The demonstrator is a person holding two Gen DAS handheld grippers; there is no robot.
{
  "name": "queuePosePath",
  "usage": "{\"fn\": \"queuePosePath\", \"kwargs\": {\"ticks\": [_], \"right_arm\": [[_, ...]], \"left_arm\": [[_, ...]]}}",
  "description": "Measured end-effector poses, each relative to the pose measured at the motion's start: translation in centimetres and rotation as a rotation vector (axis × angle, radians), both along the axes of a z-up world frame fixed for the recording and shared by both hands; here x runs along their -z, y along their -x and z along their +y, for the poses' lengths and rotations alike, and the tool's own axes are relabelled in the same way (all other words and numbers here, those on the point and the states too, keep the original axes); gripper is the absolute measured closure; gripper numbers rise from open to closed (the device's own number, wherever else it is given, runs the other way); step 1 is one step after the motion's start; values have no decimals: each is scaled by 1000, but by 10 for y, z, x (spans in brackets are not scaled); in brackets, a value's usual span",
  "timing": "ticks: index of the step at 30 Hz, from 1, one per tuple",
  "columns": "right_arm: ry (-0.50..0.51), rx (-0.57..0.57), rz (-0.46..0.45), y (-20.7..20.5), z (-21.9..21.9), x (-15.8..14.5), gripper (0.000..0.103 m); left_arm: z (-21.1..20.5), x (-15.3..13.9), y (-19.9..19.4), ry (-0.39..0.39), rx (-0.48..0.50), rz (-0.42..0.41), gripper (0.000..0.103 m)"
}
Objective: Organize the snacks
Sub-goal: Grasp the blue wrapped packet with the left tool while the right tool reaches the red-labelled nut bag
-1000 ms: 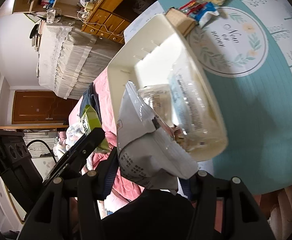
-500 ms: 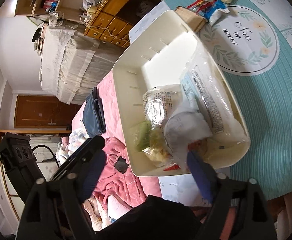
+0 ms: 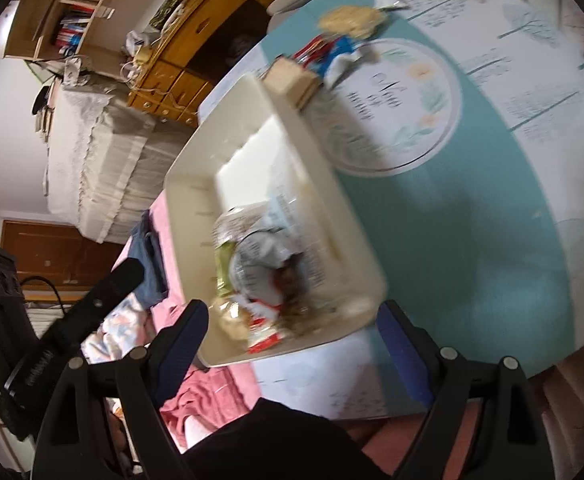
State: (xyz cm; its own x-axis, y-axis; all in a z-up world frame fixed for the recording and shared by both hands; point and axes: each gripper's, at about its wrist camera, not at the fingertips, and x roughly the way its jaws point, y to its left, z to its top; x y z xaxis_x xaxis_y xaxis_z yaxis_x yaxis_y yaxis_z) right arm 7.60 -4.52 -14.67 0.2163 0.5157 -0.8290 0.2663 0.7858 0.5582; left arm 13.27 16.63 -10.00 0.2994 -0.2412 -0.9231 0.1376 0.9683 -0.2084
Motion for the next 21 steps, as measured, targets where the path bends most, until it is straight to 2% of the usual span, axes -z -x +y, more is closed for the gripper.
{"fn": "queuePosePath", "kwargs": {"ticks": [7,12,21], "right_arm": [[104,14,-37,-8,-43,-7,16],[178,-3,-81,-23,-76,-17,16],[254,-27,-123,-60,-137,-21,16]], "left_arm": [[-48,4,-25,12,-25,67,25],[-75,5,-46,12,-79,95,25],[-118,14,-97,10,-205,128,25]]}}
